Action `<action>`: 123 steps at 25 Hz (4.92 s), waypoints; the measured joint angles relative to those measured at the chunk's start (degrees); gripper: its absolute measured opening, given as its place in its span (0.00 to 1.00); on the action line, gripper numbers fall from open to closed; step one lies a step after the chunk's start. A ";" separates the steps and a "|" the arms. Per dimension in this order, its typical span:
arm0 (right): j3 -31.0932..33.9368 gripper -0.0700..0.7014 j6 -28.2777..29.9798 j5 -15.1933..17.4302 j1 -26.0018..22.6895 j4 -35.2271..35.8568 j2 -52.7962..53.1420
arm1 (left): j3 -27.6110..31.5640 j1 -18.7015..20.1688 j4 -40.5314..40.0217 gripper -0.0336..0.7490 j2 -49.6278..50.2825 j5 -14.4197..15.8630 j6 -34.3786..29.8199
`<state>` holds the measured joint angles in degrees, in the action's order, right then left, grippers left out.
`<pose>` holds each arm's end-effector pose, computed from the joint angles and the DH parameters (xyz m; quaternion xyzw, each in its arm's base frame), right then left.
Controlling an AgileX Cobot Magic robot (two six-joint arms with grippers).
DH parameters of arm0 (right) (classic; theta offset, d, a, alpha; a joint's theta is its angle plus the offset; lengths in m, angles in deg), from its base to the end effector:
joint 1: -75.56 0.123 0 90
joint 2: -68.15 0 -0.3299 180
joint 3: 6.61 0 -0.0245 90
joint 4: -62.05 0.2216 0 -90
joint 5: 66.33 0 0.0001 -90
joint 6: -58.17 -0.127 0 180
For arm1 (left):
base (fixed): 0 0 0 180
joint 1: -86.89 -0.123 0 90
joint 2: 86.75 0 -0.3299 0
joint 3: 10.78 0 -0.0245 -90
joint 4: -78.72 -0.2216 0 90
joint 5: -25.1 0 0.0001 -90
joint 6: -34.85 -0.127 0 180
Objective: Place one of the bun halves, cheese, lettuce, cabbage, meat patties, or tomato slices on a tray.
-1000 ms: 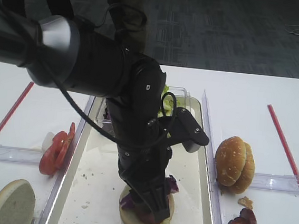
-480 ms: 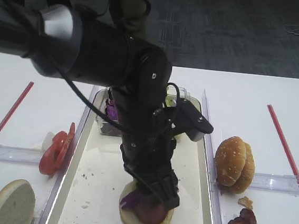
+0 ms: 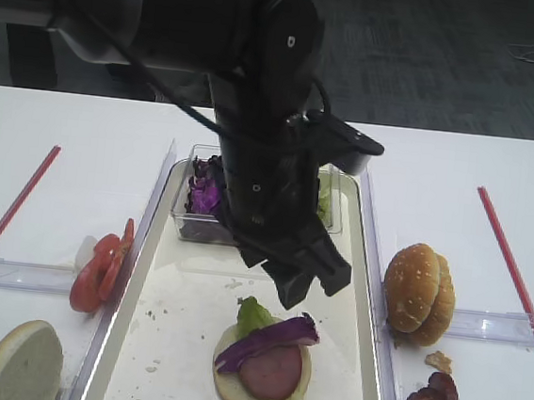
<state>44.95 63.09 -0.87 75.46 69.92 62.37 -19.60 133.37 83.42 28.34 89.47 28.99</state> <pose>-0.0487 0.0159 0.2285 -0.0417 0.8749 0.0475 0.4801 0.2550 -0.2821 0.2583 0.4260 0.9002 -0.0642 0.0632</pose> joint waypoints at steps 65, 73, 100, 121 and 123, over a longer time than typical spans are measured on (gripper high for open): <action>0.00 0.65 0.12 0.00 0.00 0.00 0.00 | -2.19 -44.23 -6.88 0.57 -1.67 5.70 7.74; 0.00 0.65 0.12 0.00 0.00 0.00 0.00 | 3.53 -44.23 -7.03 0.57 -6.77 5.70 7.16; 0.00 0.65 -0.06 0.00 0.00 -0.02 0.00 | 32.42 -44.23 -7.27 0.57 -37.49 5.86 6.97; 0.00 0.65 -0.06 0.00 0.00 -0.02 0.00 | 52.05 -44.23 -7.27 0.57 -61.09 6.16 6.71; 0.00 0.65 -0.06 0.00 0.00 -0.02 0.00 | 53.47 -44.23 -7.16 0.57 -62.92 6.31 6.71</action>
<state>44.95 63.03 -0.87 75.46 69.89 62.37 33.88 89.14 76.25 -34.58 95.78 35.71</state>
